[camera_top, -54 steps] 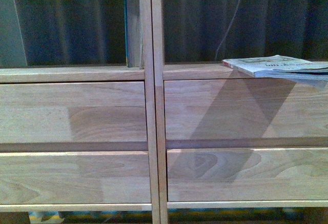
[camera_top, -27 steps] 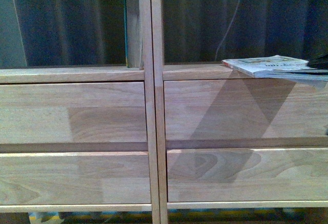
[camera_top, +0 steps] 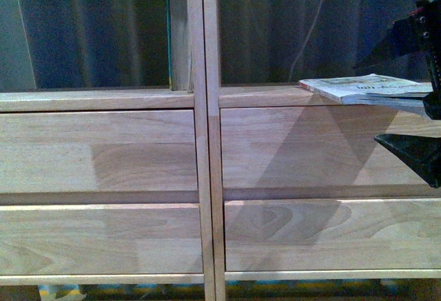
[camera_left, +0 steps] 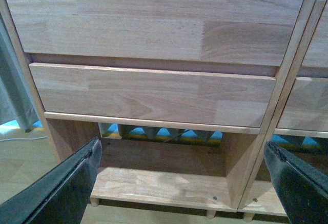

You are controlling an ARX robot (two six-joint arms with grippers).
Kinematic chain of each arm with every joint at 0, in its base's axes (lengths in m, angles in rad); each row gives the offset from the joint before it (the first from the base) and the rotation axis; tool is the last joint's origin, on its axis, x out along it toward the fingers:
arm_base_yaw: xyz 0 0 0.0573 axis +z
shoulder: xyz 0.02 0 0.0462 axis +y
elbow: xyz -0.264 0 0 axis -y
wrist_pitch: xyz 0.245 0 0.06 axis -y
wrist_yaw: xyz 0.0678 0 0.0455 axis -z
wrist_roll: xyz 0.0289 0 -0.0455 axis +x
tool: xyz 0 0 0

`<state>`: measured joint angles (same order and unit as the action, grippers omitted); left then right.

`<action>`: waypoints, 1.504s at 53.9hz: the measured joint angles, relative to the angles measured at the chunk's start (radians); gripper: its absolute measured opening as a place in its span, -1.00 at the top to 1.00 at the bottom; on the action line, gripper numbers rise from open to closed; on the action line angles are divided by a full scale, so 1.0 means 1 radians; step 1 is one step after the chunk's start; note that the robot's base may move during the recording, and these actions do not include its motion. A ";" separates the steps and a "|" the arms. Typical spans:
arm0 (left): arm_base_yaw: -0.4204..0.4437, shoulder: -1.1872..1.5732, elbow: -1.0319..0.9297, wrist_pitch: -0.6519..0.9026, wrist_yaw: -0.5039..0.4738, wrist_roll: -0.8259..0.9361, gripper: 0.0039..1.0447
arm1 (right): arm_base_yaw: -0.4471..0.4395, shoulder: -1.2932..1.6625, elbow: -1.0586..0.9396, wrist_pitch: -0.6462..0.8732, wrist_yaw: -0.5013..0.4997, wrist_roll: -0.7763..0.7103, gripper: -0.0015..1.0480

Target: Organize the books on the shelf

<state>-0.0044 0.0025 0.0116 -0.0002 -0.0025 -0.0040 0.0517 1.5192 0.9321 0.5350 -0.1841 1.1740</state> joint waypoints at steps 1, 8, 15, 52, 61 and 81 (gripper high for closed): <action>0.000 0.000 0.000 0.000 0.000 0.000 -0.86 | -0.004 0.010 0.011 -0.001 0.006 0.006 -0.86; 0.000 0.000 0.000 0.000 0.000 0.000 -0.86 | -0.036 0.064 0.072 -0.007 0.045 0.055 -0.86; 0.000 0.000 0.000 0.000 0.000 0.000 -0.86 | -0.067 0.098 0.113 -0.028 0.100 0.122 -0.76; 0.000 0.000 0.000 0.000 0.000 0.000 -0.86 | 0.008 0.105 0.138 -0.010 0.125 0.254 0.86; 0.062 0.057 0.009 0.021 0.132 -0.057 -0.86 | -0.012 0.046 0.080 0.039 0.039 0.256 0.86; 0.375 0.691 0.307 0.474 0.449 -0.189 -0.86 | -0.064 -0.195 0.038 0.150 -0.185 0.256 0.86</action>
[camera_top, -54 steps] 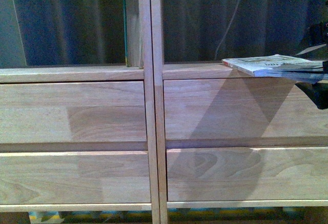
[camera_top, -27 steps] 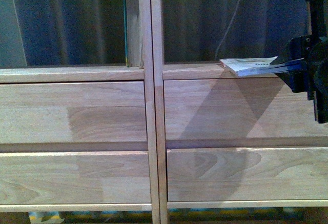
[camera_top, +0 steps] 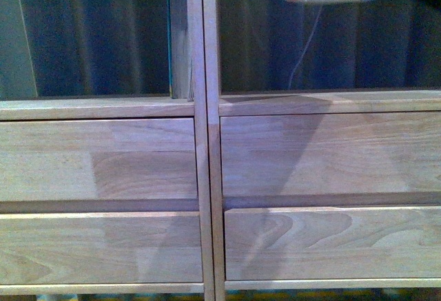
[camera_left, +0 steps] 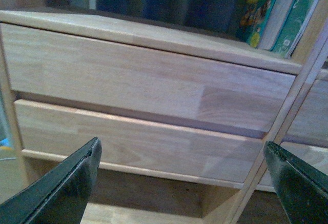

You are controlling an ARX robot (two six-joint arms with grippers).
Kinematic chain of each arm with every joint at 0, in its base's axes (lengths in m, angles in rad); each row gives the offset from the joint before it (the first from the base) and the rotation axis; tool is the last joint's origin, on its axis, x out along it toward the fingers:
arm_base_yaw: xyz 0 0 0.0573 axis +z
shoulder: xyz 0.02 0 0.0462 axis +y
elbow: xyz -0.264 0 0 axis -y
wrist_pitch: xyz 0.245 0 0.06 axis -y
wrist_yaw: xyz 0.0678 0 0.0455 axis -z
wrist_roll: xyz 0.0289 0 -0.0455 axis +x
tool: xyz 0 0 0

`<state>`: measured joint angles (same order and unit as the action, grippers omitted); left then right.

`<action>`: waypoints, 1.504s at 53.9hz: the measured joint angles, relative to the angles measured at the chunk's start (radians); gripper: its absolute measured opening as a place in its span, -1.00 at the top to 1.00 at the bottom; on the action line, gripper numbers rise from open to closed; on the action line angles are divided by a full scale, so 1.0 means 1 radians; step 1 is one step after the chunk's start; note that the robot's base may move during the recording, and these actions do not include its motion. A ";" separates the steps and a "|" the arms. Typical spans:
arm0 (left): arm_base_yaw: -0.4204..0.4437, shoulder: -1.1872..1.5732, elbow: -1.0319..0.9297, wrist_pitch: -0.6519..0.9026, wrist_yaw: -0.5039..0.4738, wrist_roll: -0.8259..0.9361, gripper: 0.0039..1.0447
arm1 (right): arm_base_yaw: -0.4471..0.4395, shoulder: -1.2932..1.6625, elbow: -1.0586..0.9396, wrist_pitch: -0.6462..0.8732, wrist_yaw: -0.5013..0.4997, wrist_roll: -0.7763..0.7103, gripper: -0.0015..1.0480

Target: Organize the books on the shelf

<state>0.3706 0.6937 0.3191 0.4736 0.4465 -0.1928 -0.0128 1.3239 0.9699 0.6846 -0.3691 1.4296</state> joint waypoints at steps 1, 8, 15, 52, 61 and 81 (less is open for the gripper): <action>-0.001 0.020 0.014 0.002 0.005 -0.005 -0.86 | 0.000 -0.005 0.000 0.002 -0.004 0.000 0.86; -0.035 0.234 0.186 0.003 0.058 -0.079 -0.86 | 0.027 -0.034 0.000 0.037 -0.048 -0.026 0.86; -0.111 0.423 0.401 -0.029 0.147 -0.223 -0.86 | 0.086 -0.037 0.000 0.068 -0.074 -0.109 0.86; -0.634 0.766 0.752 0.179 0.233 -0.766 -0.86 | 0.150 -0.008 -0.084 0.202 -0.132 -0.338 0.86; -0.706 0.786 0.805 0.211 0.233 -0.764 -0.86 | 0.139 -0.008 -0.139 0.302 -0.183 -0.227 0.86; -0.741 0.787 0.821 0.232 0.260 -0.743 -0.39 | 0.147 -0.021 -0.223 0.547 -0.321 0.018 0.86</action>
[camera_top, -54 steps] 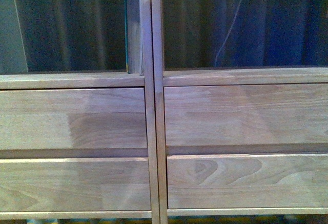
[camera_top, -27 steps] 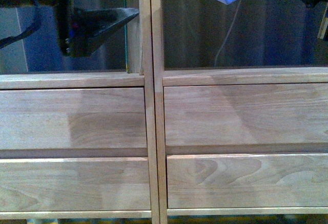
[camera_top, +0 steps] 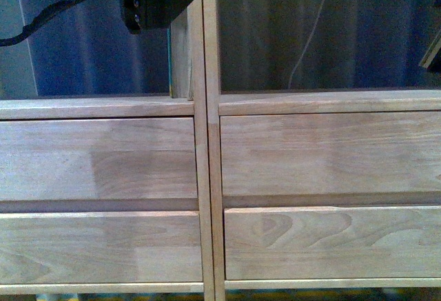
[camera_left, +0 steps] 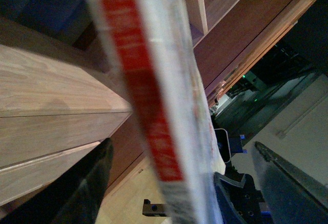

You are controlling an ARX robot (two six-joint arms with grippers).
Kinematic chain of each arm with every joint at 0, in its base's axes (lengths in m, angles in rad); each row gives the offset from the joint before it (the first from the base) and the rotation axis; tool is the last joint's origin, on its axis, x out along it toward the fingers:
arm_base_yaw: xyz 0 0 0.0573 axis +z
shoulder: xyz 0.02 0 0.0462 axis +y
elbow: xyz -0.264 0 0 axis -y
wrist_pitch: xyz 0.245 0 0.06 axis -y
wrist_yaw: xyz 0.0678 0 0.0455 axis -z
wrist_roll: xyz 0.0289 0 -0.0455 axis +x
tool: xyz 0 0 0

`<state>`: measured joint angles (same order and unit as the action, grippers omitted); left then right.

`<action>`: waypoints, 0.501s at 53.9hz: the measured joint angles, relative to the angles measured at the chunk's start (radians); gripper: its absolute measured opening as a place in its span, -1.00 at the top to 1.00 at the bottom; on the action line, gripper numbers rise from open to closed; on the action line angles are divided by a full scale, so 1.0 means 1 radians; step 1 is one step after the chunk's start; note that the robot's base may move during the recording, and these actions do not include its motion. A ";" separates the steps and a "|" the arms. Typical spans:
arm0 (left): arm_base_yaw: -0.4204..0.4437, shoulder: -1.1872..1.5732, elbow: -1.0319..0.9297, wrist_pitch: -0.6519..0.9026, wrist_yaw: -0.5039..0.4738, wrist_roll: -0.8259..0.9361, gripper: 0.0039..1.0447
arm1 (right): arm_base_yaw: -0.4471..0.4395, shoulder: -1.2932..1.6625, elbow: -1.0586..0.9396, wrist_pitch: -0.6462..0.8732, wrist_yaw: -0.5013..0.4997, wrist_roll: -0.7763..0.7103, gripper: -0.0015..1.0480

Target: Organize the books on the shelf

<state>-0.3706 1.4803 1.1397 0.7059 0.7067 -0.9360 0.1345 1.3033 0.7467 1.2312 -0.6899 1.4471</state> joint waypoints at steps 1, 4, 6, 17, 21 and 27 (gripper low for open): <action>0.000 0.000 -0.002 0.000 0.000 0.002 -0.32 | 0.002 -0.003 -0.001 0.002 -0.003 0.002 0.86; 0.000 0.000 -0.010 0.006 0.003 0.005 -0.12 | 0.013 -0.011 -0.003 0.010 -0.011 0.008 0.86; 0.000 0.000 -0.015 0.016 0.005 0.006 -0.02 | 0.020 -0.013 -0.004 0.009 -0.014 0.008 0.86; 0.068 -0.114 -0.146 0.175 0.028 -0.014 0.88 | 0.003 -0.042 -0.021 -0.043 -0.082 -0.039 -0.19; 0.104 -0.154 -0.164 0.100 -0.010 0.055 0.88 | -0.046 -0.043 -0.042 -0.044 -0.118 -0.049 -0.41; 0.191 -0.195 -0.164 -0.032 -0.188 0.292 0.88 | -0.168 -0.105 -0.092 -0.143 -0.214 -0.146 -0.85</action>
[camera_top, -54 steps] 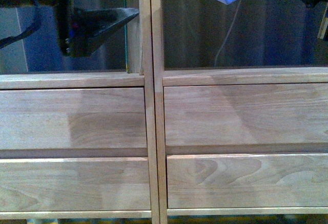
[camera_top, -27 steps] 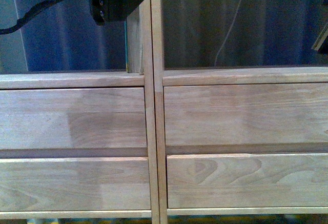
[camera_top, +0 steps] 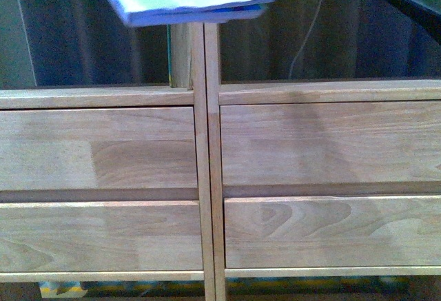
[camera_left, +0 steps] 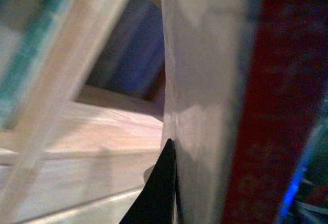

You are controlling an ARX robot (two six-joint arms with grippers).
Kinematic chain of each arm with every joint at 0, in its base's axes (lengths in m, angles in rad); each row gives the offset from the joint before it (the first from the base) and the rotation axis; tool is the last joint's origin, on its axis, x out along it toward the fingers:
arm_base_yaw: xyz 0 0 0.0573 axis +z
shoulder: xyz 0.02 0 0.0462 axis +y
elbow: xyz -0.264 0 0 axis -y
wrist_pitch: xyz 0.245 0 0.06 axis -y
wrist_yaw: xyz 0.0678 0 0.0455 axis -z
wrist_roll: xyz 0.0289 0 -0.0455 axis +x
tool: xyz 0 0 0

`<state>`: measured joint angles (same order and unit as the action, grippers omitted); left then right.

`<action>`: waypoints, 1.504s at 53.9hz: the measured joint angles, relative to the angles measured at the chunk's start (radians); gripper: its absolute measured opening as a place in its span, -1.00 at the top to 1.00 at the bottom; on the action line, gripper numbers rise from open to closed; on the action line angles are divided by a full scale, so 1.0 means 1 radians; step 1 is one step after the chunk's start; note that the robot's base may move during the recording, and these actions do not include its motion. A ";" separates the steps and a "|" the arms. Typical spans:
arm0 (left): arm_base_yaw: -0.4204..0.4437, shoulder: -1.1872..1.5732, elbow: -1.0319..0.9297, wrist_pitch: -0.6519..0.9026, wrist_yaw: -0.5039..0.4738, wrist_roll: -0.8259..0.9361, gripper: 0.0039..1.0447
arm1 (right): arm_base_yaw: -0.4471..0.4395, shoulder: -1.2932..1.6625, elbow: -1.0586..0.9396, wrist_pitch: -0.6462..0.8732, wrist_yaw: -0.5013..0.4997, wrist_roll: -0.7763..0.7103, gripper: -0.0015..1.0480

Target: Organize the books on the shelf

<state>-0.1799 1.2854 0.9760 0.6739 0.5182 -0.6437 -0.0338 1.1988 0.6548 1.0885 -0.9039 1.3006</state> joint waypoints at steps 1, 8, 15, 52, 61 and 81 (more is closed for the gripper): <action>0.015 0.000 0.001 -0.010 -0.029 0.042 0.88 | -0.019 -0.019 -0.008 -0.032 -0.012 -0.023 -0.89; 0.094 0.028 0.033 -0.048 -0.131 0.231 0.88 | -0.104 -0.135 -0.040 -0.209 -0.028 -0.228 -0.86; 0.142 0.082 0.106 -0.073 -0.179 0.386 0.88 | -0.192 -0.260 -0.065 -0.365 0.033 -0.499 -0.86; 0.138 0.482 0.580 -0.256 -0.298 0.826 0.88 | -0.134 -0.767 -0.324 -1.007 0.740 -1.277 0.35; 0.115 0.576 0.723 -0.291 -0.328 0.853 0.88 | -0.083 -0.834 -0.405 -0.982 0.797 -1.290 0.85; 0.075 0.802 1.022 -0.392 -0.398 0.917 0.88 | 0.029 -0.921 -0.511 -0.967 0.900 -1.295 0.94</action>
<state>-0.1051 2.0872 1.9980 0.2817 0.1204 0.2733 -0.0044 0.2779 0.1440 0.1211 -0.0036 0.0059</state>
